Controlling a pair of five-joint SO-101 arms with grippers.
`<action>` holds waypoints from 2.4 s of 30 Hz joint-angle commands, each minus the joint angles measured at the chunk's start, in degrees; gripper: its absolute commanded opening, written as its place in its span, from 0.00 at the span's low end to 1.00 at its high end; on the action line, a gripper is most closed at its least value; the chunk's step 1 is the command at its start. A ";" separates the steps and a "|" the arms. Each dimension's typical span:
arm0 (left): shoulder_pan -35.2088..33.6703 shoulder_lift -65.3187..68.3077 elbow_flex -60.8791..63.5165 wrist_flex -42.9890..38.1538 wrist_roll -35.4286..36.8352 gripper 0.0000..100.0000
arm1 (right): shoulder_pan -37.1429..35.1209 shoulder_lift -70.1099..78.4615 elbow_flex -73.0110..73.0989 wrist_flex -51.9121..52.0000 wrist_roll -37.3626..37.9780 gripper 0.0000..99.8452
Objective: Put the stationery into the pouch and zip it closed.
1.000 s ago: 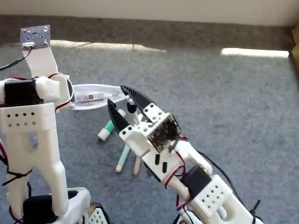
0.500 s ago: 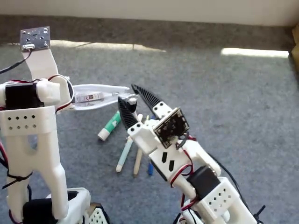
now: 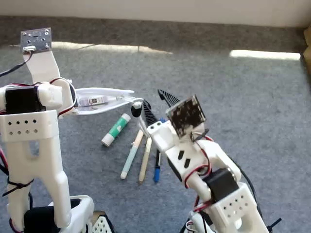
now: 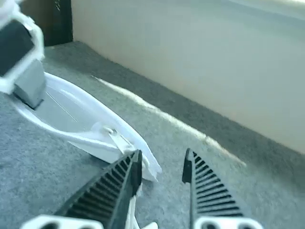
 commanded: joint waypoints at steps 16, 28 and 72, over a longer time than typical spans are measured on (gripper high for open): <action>-6.29 0.66 0.22 -1.32 0.00 0.01 | 5.23 22.20 -3.56 2.51 -7.47 0.14; -6.29 0.66 0.22 -1.32 -0.18 0.01 | 5.23 39.78 -19.65 17.45 -7.56 0.14; -6.29 0.66 0.31 -1.23 -0.26 0.01 | 7.69 79.34 -39.69 17.71 -13.19 0.14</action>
